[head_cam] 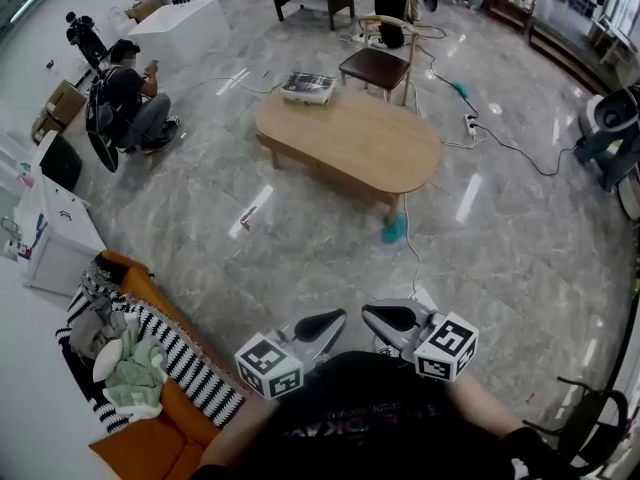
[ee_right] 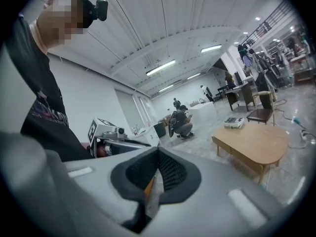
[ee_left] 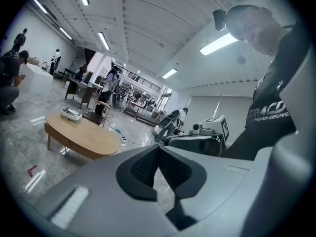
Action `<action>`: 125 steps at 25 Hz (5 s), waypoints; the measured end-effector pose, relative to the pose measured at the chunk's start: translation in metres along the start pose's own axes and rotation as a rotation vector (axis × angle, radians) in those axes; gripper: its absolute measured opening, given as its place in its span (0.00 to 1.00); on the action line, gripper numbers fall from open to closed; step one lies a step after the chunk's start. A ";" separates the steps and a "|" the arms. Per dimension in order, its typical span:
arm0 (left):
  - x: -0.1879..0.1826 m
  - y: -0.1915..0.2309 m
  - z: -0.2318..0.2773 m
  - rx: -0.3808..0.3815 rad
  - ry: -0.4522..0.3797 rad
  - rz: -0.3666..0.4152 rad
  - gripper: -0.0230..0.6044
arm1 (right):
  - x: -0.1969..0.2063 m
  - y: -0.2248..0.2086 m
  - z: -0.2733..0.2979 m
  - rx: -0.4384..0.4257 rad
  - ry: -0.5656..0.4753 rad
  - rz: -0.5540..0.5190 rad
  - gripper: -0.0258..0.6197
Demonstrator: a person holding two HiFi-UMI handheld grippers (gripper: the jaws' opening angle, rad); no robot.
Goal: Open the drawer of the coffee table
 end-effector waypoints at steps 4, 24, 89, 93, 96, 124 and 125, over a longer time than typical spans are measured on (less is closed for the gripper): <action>0.001 -0.006 0.008 -0.034 -0.014 -0.008 0.04 | 0.000 -0.010 -0.010 -0.025 0.002 -0.002 0.04; -0.008 -0.006 0.072 -0.222 -0.048 -0.062 0.04 | -0.010 -0.089 -0.057 -0.132 0.042 0.024 0.04; -0.113 0.383 0.263 0.198 0.176 0.125 0.04 | -0.057 -0.384 0.108 0.578 -0.080 0.151 0.04; -0.098 0.399 0.301 0.175 0.210 0.171 0.04 | -0.038 -0.432 0.102 0.558 -0.073 0.195 0.04; -0.083 0.416 0.328 0.151 0.236 0.168 0.04 | -0.021 -0.465 0.097 0.567 -0.089 0.205 0.04; 0.208 0.590 0.502 0.272 0.137 0.320 0.04 | 0.288 -0.678 0.126 0.755 -0.126 0.009 0.07; 0.218 0.597 0.508 0.276 0.129 0.324 0.04 | 0.302 -0.687 0.123 0.775 -0.132 0.001 0.07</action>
Point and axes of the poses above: the fingertips, and each gripper's own axes: z forward along the fingers, y to its left, x out of its underside, the point moved 6 cm from there along -z, backward along the fingers, and after that the axes turned 8 degrees about -x, right-handed, at the moved point
